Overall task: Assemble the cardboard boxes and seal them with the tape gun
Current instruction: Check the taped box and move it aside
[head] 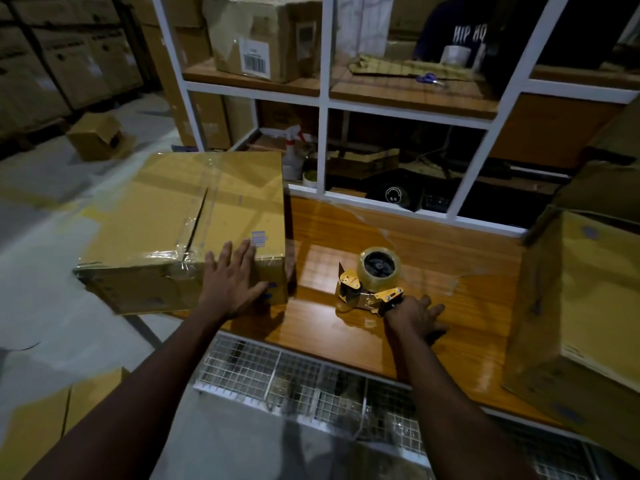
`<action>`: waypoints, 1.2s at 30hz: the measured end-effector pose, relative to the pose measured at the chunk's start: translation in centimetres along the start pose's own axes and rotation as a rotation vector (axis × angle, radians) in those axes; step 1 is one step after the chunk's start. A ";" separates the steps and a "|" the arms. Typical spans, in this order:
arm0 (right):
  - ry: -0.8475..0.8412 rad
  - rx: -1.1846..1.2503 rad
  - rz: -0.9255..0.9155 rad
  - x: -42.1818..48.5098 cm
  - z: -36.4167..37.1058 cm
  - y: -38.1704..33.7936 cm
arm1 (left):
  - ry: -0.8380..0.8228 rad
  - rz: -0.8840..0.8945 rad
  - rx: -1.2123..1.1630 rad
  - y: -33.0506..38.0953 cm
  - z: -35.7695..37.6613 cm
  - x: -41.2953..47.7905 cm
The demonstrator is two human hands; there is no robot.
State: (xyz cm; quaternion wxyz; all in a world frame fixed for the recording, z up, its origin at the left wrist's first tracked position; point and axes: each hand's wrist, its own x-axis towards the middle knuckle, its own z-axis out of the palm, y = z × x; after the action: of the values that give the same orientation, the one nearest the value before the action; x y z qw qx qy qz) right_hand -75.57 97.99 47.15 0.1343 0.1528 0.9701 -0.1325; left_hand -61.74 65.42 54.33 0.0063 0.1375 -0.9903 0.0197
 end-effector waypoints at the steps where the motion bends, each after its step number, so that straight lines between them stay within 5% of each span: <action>1: 0.005 -0.013 -0.002 0.0 0.2 0.2 | 0.002 -0.001 0.000 0.0 0.1 0.0; 8: 0.017 -0.048 -0.082 0.1 0.0 0.2 | 0.012 0.002 -0.008 -0.2 0.5 0.1; 13: 0.101 0.158 -0.182 -2.7 -0.7 -0.9 | -0.033 0.023 -0.070 -0.6 -0.3 0.1; 21: 0.272 0.308 -0.728 -14.2 0.0 -13.4 | 0.128 0.007 -0.172 -7.7 -2.1 -2.5; 29: 0.235 0.278 -1.077 -24.3 3.5 -25.0 | 0.448 -0.357 -0.489 -20.4 -1.1 -8.1; 36: 0.111 0.078 -1.139 -27.4 5.1 -31.5 | 0.383 -0.616 -1.072 -22.7 0.5 -9.5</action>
State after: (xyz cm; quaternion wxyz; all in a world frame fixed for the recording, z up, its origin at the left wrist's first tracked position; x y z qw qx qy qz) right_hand -59.82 60.37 57.42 -0.0152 -0.3825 0.8994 -0.2112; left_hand -46.41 46.12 54.53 0.2559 0.3872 -0.7593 -0.4561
